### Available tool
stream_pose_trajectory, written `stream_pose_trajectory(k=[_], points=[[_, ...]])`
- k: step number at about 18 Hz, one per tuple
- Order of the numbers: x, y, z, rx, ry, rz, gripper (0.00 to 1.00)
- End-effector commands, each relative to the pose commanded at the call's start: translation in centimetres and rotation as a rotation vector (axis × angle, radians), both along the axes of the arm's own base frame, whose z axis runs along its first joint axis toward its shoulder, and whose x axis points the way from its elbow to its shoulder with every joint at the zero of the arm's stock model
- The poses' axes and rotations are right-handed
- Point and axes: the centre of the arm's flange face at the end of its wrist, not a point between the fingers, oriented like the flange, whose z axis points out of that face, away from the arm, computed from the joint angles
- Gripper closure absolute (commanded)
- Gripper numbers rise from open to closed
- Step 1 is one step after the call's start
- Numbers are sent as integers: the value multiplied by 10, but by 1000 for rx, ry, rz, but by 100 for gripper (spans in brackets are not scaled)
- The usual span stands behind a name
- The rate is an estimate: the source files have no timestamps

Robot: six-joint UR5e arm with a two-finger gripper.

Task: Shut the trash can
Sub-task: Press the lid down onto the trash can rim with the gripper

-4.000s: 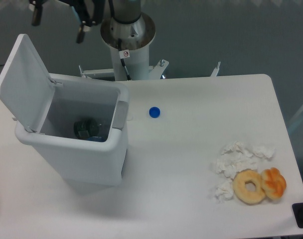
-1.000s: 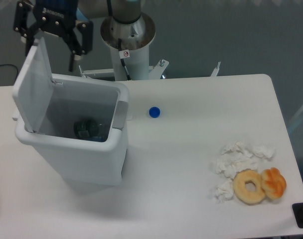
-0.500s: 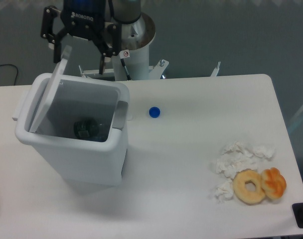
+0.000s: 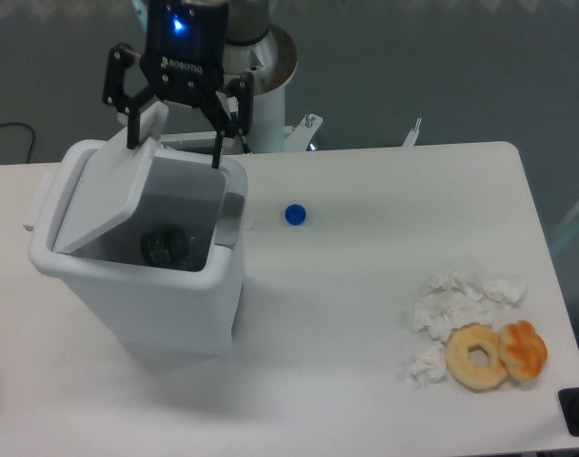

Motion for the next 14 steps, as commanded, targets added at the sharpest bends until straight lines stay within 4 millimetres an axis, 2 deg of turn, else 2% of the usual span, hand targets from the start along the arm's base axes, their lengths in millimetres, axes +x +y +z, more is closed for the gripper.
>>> stream_pose_trajectory(k=[5, 14], points=[[-17, -2, -7, -7, 1, 13, 0], [-34, 10, -38, -51, -34, 8, 0]])
